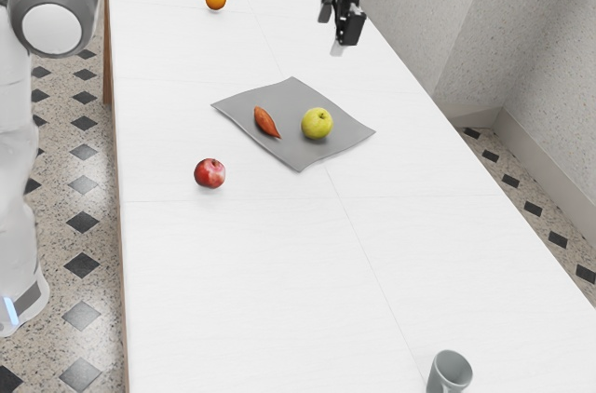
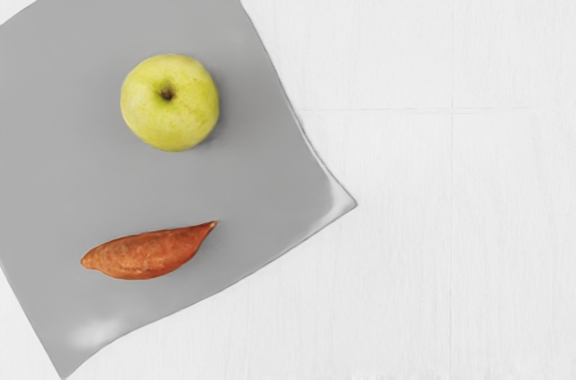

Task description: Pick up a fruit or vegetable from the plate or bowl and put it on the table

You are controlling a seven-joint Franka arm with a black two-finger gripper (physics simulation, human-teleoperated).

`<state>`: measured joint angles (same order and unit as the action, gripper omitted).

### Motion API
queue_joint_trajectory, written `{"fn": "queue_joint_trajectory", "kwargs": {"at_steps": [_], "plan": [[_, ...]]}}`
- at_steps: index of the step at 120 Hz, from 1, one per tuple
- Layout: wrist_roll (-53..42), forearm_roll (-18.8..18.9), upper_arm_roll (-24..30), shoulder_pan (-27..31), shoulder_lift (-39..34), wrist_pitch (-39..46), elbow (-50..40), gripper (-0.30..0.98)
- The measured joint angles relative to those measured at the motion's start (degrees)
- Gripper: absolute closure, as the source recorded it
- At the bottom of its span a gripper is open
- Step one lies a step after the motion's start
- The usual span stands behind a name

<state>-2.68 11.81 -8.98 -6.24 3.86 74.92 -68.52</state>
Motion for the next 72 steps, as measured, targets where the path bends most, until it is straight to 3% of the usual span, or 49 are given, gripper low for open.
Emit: {"fn": "queue_joint_trajectory", "kwargs": {"at_steps": [14,44,53,72], "plan": [[0.38,0.16,-0.06,-5.41,0.43,-0.59,-0.92,0.0],[1.08,-3.85,-0.24,-3.76,0.59,-1.71,-2.72,0.0],[2.1,-3.53,-0.04,-3.8,0.76,-1.99,-3.39,0.0],[4.82,-2.7,-0.14,-9.96,-0.27,-1.46,-9.76,0.0]]}}
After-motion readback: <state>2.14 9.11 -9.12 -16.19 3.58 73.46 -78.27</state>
